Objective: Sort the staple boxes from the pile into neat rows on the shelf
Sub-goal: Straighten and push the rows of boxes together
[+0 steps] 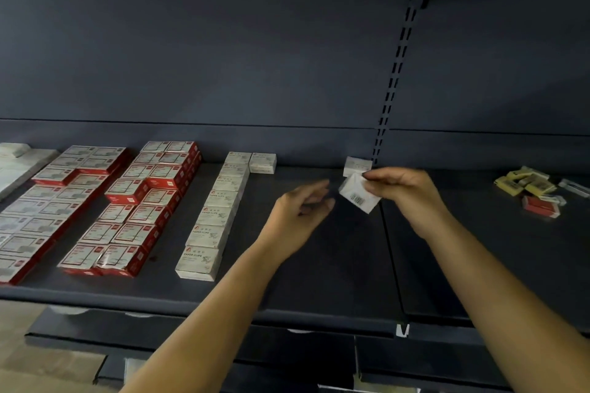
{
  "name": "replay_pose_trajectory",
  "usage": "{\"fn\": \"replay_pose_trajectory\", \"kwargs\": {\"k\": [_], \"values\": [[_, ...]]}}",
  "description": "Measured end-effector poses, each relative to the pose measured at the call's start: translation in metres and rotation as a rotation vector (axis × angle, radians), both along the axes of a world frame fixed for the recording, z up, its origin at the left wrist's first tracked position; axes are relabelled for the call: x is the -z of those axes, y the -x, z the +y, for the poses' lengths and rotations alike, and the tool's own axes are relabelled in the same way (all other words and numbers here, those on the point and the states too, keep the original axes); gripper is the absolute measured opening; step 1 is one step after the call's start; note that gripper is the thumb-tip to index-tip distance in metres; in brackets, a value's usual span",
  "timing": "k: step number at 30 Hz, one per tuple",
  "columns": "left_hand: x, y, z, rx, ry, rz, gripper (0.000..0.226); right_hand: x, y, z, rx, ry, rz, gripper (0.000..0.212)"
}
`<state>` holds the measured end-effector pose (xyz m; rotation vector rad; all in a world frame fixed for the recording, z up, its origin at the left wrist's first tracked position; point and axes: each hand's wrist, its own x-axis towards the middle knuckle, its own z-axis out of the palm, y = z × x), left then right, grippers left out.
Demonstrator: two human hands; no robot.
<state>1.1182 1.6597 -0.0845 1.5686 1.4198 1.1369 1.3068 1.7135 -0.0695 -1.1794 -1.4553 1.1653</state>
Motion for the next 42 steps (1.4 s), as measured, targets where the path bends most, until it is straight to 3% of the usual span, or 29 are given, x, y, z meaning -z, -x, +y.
{"fn": "replay_pose_trajectory", "kwargs": {"k": [4, 6, 11, 19, 23, 30, 36, 42], "values": [[-0.006, -0.013, -0.008, 0.027, 0.279, -0.5, 0.023, -0.01, 0.009, -0.024, -0.053, -0.03, 0.023, 0.017], [-0.008, -0.015, -0.011, 0.049, 0.331, -0.587, 0.022, -0.012, 0.011, -0.031, -0.066, -0.047, 0.013, 0.016], [-0.014, -0.016, -0.021, 0.108, 0.269, -0.576, 0.013, -0.012, 0.009, -0.044, -0.036, -0.084, 0.069, 0.011], [-0.015, -0.005, -0.032, 0.033, 0.287, -0.768, 0.02, 0.003, 0.023, -0.071, -0.006, 0.012, 0.264, 0.037], [-0.014, 0.002, -0.032, 0.001, 0.27, -0.715, 0.025, 0.007, 0.028, -0.074, -0.036, 0.092, 0.28, 0.045], [-0.022, 0.009, -0.027, 0.096, 0.215, -0.588, 0.046, 0.007, 0.039, -0.073, -0.196, 0.153, 0.177, 0.031], [-0.017, 0.009, -0.026, 0.035, 0.215, -0.696, 0.05, 0.012, 0.049, -0.067, -0.248, 0.328, 0.507, 0.048], [-0.015, 0.016, -0.026, 0.001, 0.171, -0.699, 0.04, 0.016, 0.053, -0.067, -0.217, 0.309, 0.423, 0.048]]}}
